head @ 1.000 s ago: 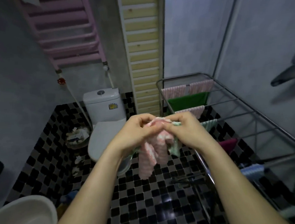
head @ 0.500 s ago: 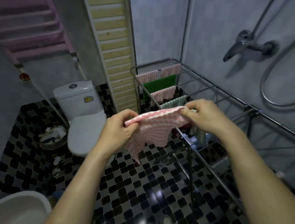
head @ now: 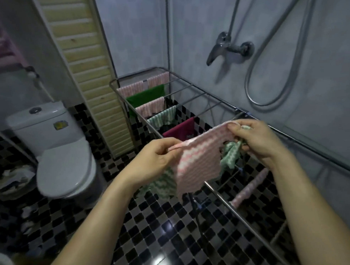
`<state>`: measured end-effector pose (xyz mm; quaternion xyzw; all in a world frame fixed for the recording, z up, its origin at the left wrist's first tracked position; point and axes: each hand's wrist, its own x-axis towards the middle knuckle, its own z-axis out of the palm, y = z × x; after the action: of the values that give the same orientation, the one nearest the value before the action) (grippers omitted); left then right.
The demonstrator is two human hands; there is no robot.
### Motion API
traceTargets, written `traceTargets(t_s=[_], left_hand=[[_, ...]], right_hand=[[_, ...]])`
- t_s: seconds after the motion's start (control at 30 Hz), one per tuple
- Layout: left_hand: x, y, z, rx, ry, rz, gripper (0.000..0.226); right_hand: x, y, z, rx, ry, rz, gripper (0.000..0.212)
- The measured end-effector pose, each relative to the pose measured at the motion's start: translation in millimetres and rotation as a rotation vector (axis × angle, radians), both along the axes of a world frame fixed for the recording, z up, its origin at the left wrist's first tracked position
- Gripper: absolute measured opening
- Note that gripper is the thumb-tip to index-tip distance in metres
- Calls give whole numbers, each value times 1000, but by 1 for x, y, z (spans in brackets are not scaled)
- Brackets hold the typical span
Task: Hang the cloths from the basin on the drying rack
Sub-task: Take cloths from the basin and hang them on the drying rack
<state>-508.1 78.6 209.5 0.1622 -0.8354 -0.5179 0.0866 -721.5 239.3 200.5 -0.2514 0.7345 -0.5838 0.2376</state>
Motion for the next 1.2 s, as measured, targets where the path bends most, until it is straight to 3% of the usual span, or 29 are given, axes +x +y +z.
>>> traceTargets(t_s=[0.17,0.37,0.57,0.6,0.67,0.77,1.03,1.2], left_hand=[[-38,48,-8,119,-21,-121,20],[-75,125,-25,422,-123,-255,26],[-98,185,-57,719,-316,-239,32],[-104,193,-69,649,-363,-216,32],[-113,203,-95,317,-418,-192,29],[-120,213,-127,-78,-490,-98,25],[-114,215,-144,-409,-515,166,19],[-115,219,-147,-642,-507,183,21]], right_hand=[[-28,55,-2,4,-7,19,13],[-68,140,-1,231,62,120,14],[-97,200,-8,536,168,205,18],[-101,204,-19,610,207,194,20],[-103,204,-49,732,265,185,24],[-97,201,-91,786,274,139,27],[-80,179,-131,676,449,-67,27],[-79,174,-139,672,467,-84,30]])
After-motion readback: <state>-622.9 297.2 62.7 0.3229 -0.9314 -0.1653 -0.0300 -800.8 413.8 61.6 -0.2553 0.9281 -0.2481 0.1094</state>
